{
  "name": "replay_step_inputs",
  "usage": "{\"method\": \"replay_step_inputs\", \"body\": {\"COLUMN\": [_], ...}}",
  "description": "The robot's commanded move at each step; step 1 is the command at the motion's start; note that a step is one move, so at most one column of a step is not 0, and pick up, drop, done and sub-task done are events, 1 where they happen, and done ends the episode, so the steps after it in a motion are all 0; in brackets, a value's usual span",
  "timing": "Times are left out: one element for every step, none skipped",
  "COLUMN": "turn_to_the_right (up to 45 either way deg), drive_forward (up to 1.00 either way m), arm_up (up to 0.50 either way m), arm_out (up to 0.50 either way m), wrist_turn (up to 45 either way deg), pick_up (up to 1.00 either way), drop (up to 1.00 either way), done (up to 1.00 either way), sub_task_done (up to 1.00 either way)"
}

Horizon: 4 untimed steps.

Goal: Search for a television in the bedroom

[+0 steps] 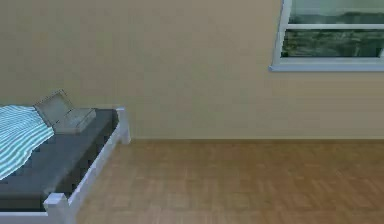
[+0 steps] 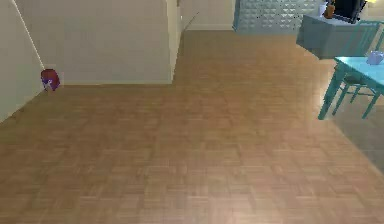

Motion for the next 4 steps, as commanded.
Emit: {"method": "replay_step_inputs", "body": {"turn_to_the_right": [45.0,45.0,15.0,0.0], "drive_forward": [0.00,0.00,0.00,1.00], "arm_up": [0.00,0.00,0.00,0.00], "arm_out": [0.00,0.00,0.00,0.00], "wrist_turn": [0.0,0.0,0.0,0.0], "pick_up": [0.00,0.00,0.00,0.00], "drop": [0.00,0.00,0.00,0.00], "done": [0.00,0.00,0.00,0.00], "sub_task_done": [0.00,0.00,0.00,0.00]}}
